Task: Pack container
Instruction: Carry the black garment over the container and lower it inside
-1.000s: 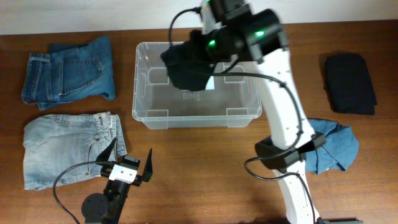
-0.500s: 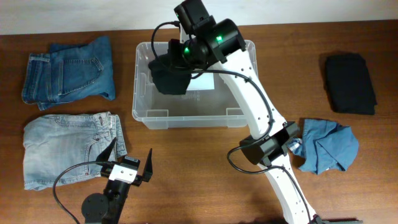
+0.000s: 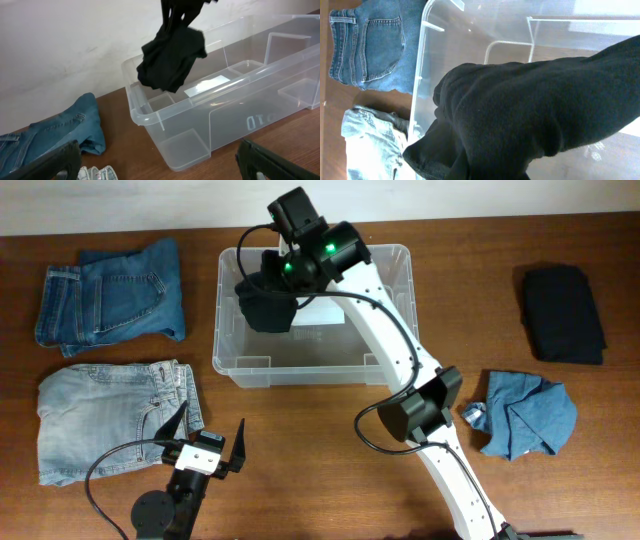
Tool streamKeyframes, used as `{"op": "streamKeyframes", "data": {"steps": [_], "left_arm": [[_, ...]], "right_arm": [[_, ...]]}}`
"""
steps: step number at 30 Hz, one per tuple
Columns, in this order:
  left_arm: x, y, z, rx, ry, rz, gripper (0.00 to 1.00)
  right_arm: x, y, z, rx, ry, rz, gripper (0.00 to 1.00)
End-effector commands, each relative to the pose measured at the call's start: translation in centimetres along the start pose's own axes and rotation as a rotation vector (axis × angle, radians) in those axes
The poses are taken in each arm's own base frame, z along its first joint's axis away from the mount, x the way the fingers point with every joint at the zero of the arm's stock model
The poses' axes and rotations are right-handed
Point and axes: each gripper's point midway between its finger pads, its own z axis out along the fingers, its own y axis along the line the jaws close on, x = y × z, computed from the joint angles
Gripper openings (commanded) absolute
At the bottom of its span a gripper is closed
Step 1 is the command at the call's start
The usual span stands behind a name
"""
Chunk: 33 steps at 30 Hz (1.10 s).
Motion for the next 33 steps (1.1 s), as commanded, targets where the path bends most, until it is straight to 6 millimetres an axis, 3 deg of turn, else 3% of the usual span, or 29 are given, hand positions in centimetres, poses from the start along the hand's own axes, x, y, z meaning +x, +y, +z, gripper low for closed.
{"op": "streamKeyframes", "data": {"steps": [1, 18, 20, 23, 25, 26, 28, 33], "left_arm": [[0.2, 0.1, 0.0, -0.004, 0.005, 0.01, 0.99], [0.2, 0.1, 0.0, -0.004, 0.005, 0.01, 0.99], [0.2, 0.1, 0.0, -0.004, 0.005, 0.01, 0.99], [0.2, 0.1, 0.0, -0.004, 0.005, 0.01, 0.99], [0.2, 0.1, 0.0, -0.004, 0.005, 0.01, 0.99], [0.2, 0.1, 0.0, -0.004, 0.005, 0.01, 0.99], [0.2, 0.1, 0.0, -0.004, 0.005, 0.01, 0.99], [0.2, 0.1, 0.0, -0.004, 0.005, 0.01, 0.99]], "right_arm": [[0.4, 0.3, 1.7, -0.004, 0.008, -0.009, 0.04], [3.6, 0.5, 3.7, -0.017, 0.127, 0.001, 0.09], [4.3, -0.1, 4.2, 0.002, 0.157, 0.01, 0.21], [5.0, -0.5, 4.5, 0.017, 0.181, 0.016, 0.29], [6.1, -1.2, 4.8, 0.044, 0.224, 0.029, 0.57], [6.5, -1.5, 4.9, 0.056, 0.241, 0.035, 0.62], [7.6, -2.6, 4.8, 0.105, 0.28, 0.047, 0.8], [8.0, -4.7, 4.0, 0.221, 0.281, 0.04, 0.84]]}}
